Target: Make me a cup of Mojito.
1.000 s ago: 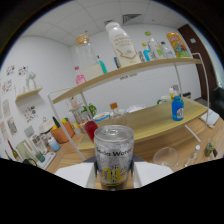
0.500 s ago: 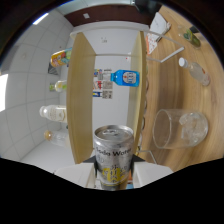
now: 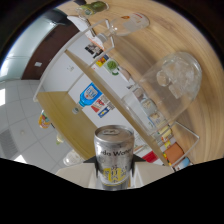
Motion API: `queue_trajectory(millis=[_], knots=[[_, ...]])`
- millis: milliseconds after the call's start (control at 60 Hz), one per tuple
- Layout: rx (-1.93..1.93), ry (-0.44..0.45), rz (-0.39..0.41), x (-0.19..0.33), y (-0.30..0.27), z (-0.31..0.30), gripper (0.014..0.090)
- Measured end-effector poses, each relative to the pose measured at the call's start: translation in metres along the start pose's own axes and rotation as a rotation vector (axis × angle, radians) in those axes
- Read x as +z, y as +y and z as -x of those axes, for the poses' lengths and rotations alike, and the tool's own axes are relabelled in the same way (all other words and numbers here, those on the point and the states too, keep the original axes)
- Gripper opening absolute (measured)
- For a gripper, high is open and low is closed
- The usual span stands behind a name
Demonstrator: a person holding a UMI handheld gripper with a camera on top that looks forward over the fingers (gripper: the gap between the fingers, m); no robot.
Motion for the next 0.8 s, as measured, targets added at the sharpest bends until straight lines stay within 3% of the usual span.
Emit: queue_trajectory(millis=[200, 483, 650, 800], knots=[[-0.332, 0.081, 0.052, 0.004, 0.019, 0.006, 0.0514], [-1.398, 0.149, 0.158, 0.014, 0.082, 0.016, 0.0518], [-1.853, 0.245, 0.181, 0.020, 0.076, -0.026, 0.0514], [-2.047, 0.353, 0.256, 0.016, 0.044, -0.086, 0.0515]])
